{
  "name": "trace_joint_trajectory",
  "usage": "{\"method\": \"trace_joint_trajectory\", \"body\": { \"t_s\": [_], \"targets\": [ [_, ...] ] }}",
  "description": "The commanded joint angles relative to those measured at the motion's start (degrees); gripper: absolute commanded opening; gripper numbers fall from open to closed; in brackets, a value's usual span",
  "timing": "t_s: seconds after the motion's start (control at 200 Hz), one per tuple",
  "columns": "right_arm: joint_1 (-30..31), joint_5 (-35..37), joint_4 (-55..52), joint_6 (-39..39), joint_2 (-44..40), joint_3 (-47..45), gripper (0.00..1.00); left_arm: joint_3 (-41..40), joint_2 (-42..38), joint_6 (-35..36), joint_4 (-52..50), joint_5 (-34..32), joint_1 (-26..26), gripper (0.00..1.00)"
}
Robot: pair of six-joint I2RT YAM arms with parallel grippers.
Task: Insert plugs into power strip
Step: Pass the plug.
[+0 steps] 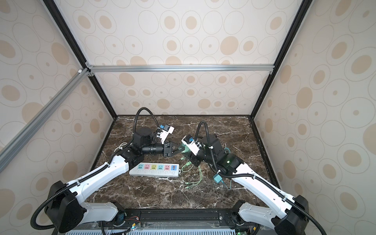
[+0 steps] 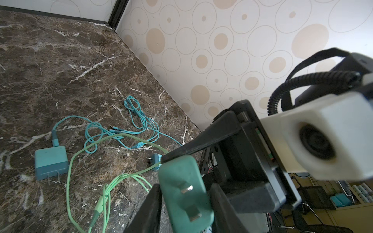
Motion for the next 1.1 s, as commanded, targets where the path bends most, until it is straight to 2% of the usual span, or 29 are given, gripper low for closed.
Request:
{"method": "trace_joint_trajectory", "body": {
  "t_s": [0.0,0.385,0.53,0.69,0.81,0.97,1.095],
  "targets": [
    [0.65,-0.18,0.13,-1.35,-1.24,0.07,0.31,2.66,0.56,0.62,0.27,0.66,-0.57,0.37],
    [0.74,-0.11,0.17,-1.70,-1.33,-0.04,0.32,2.59,1.03,-0.50,1.79,1.52,-0.75,0.27],
    [0.75,0.02,0.28,-1.73,-1.42,-0.26,0.33,1.88,0.67,-1.25,3.13,1.73,-0.68,0.20],
    [0.74,-0.35,0.62,-0.77,-1.77,-0.65,0.37,1.30,0.56,-2.30,5.21,1.72,-0.65,0.08],
    [0.73,-0.26,0.98,-0.23,-2.38,-1.44,0.39,1.09,0.44,-3.17,7.00,1.89,-0.70,0.03],
    [0.74,-0.18,0.65,-0.07,-2.92,-1.84,0.43,0.75,0.67,-4.86,9.96,3.21,-0.62,0.00],
    [0.77,0.04,0.74,-0.12,-3.39,-1.80,0.52,0.26,0.58,-6.23,12.86,4.25,-0.77,0.00]
  ]
}}
